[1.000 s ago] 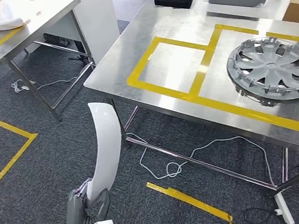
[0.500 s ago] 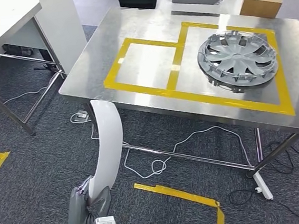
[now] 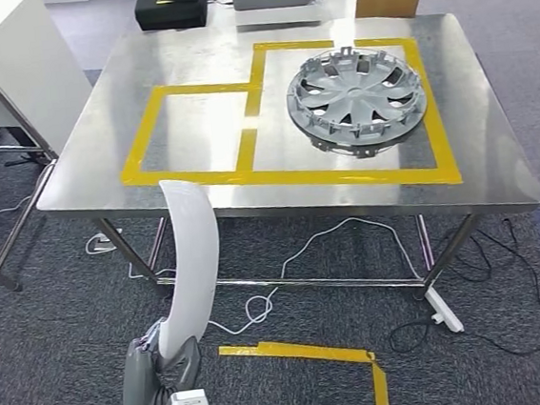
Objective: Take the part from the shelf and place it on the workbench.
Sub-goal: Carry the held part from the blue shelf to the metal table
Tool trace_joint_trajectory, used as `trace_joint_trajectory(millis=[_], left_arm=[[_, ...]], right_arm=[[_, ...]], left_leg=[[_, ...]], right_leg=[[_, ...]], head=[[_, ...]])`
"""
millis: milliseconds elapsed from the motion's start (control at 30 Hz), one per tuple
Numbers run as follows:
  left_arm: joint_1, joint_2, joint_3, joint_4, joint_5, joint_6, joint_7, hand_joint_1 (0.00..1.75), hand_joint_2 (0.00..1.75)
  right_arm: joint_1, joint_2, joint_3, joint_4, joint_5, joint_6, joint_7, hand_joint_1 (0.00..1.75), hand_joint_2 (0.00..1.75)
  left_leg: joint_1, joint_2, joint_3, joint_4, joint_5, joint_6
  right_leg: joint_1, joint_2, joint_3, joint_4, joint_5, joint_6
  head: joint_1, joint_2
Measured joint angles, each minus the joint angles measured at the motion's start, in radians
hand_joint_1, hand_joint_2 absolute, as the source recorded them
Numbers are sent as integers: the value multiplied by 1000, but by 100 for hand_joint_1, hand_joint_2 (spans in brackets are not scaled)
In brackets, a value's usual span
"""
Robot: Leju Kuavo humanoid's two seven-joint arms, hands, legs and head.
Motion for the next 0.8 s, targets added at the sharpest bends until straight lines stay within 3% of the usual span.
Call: trace_joint_trajectory(millis=[67,100,167,200,233,300,367,400,433,467,500,567,600,667,733,800], left_arm=[[0,0,0,1,0,1,0,175,175],[0,0,0,1,0,2,0,175,175],[0,-1,1,1,0,4,0,175,175],[0,-1,2,2,0,4,0,175,175],[0,-2,2,2,1,5,-1,175,175],[0,-4,3,2,1,6,-2,175,175],[1,-5,3,2,1,6,-2,175,175],[2,-5,4,2,1,6,-2,175,175],[3,-5,4,2,1,6,-2,175,175],[4,-5,4,2,1,6,-2,175,175],[4,-5,4,2,2,6,-2,175,175],[3,-6,5,2,2,7,-2,175,175],[3,-6,6,2,3,8,-2,175,175],[3,-6,7,2,5,10,-3,175,175],[2,-7,7,2,6,12,-3,175,175],[1,-7,8,2,6,14,-3,175,175]], right_arm=[[2,1,0,2,2,1,0,0,175],[1,1,0,3,3,2,0,0,175],[1,3,-1,4,6,3,0,0,175],[1,3,-1,5,7,3,0,0,175],[3,3,-1,6,8,4,0,0,175],[4,3,-1,7,10,5,0,0,175],[-1,3,0,7,11,6,0,0,175],[-3,3,0,7,12,6,0,0,175],[-2,3,0,7,12,6,1,0,175],[-1,3,0,8,14,6,1,0,175],[2,3,0,8,15,6,2,0,175],[4,3,-1,8,18,6,6,0,175],[4,3,-1,8,20,6,8,0,175],[2,3,-1,8,23,7,10,0,175],[5,3,-1,8,26,8,12,0,175],[6,3,-1,8,27,8,13,0,175]], left_leg=[[0,-28,42,-119,80,12],[0,-44,63,-172,100,18],[-2,-62,79,-213,97,26],[-3,-59,82,-221,93,28],[-2,-53,84,-225,94,31],[1,-38,95,-237,93,41],[1,-17,105,-241,87,49],[-1,-6,109,-241,83,52],[-2,3,113,-241,79,52],[-2,10,118,-240,74,52],[-3,15,125,-240,69,50],[-3,23,142,-241,57,44],[-5,26,147,-239,50,39],[-9,30,152,-239,44,29],[-9,31,157,-241,38,19],[-6,21,147,-208,14,9]], right_leg=[[2,23,6,1,-6,3],[2,33,5,2,-8,7],[-1,48,-2,4,-10,18],[-4,54,-5,3,-10,26],[-5,50,-8,4,-12,32],[-3,9,-31,42,-33,42],[-2,-39,-98,162,-83,50],[-3,-48,-140,231,-106,54],[-4,-51,-171,279,-114,56],[-5,-53,-184,291,-102,57],[-5,-55,-173,259,-71,56],[-3,-66,-108,124,2,51],[0,-72,-75,65,23,45],[5,-78,-47,20,24,34],[5,-75,-42,15,21,21],[1,-71,-34,8,19,8]], head=[[1,0],[0,0],[0,0],[-1,0],[0,0],[5,0],[9,0],[9,0],[9,0],[9,0],[9,0],[9,0],[9,0],[7,0],[7,0],[3,0]])
